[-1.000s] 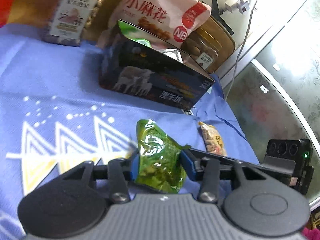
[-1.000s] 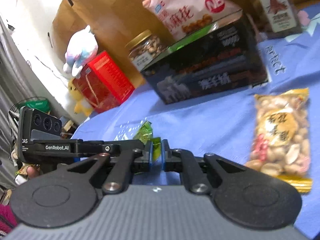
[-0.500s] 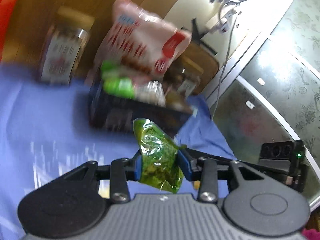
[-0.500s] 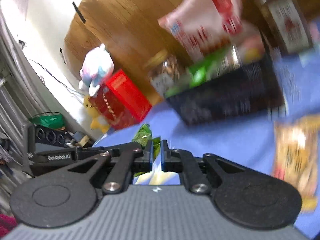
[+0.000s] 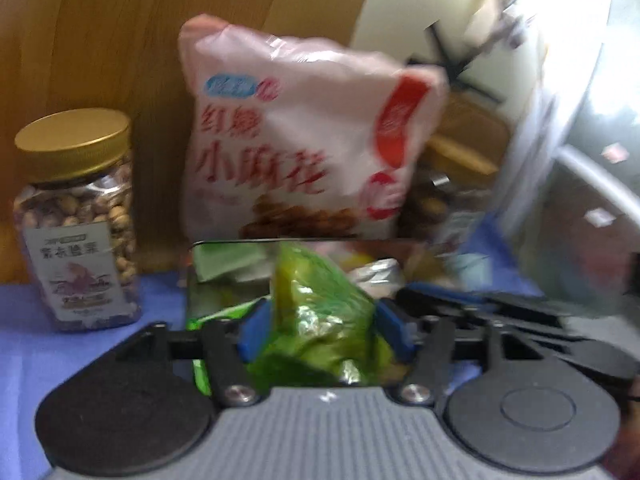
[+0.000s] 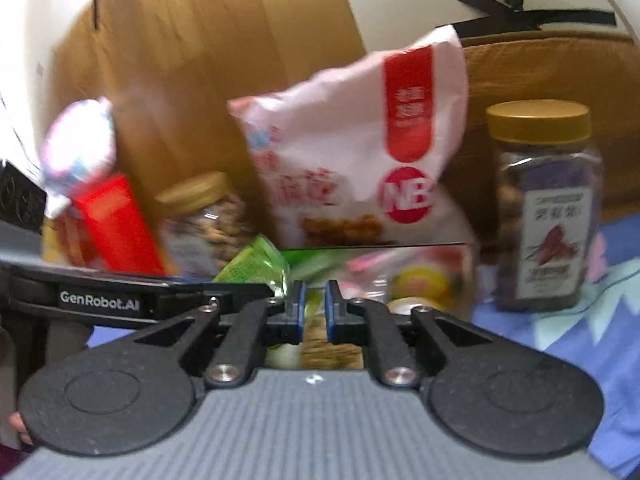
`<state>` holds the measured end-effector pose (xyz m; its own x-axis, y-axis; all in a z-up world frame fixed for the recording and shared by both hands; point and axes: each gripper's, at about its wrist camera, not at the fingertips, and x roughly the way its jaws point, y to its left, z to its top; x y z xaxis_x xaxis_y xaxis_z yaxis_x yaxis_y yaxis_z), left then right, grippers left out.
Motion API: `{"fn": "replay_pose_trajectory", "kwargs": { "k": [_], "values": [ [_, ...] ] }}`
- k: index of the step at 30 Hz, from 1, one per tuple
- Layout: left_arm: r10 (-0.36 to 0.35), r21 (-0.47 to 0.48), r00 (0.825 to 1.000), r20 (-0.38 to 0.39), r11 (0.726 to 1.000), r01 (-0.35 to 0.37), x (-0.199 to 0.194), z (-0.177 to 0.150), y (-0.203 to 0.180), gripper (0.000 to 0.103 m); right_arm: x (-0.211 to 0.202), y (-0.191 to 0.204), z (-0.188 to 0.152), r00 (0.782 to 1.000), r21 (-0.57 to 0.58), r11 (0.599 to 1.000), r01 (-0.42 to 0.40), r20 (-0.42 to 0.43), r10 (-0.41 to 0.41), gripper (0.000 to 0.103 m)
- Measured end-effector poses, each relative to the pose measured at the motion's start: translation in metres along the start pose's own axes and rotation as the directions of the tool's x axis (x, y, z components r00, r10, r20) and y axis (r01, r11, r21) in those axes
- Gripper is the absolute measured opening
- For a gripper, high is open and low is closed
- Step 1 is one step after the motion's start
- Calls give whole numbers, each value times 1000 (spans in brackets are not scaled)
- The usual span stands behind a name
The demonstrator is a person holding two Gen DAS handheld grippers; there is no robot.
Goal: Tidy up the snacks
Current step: 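Carry the pea snack bag into the black tin and release, then grasp the yellow peanut bag with the left gripper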
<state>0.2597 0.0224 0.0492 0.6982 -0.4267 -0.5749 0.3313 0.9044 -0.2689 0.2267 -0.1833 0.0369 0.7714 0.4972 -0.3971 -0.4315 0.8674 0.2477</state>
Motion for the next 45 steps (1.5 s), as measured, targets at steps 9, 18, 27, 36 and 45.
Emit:
{"fn": "replay_pose_trajectory", "kwargs": {
  "k": [9,18,27,36,45],
  "values": [
    [-18,-62,992,124,998,26,-52,-14,8,64,-65,-42,-13,994,186,982,-25,106,6,35],
    [-188,-55,982,3,981,188,-87,-88,-17,64,-138,-85,-95,997,425,902,74,-39,-64,46],
    [-194,-180,976,-98,968,174,-98,-147,-3,63,-112,-19,-113,982,334,940,-71,-141,124,39],
    [-94,-270,995,-25,959,84,-162,-177,38,63,-72,98,-124,902,98,943,-317,-275,332,41],
    [-82,-359,995,52,928,95,-196,-179,64,63,-102,85,-112,889,148,905,-399,-178,421,41]
  ]
}}
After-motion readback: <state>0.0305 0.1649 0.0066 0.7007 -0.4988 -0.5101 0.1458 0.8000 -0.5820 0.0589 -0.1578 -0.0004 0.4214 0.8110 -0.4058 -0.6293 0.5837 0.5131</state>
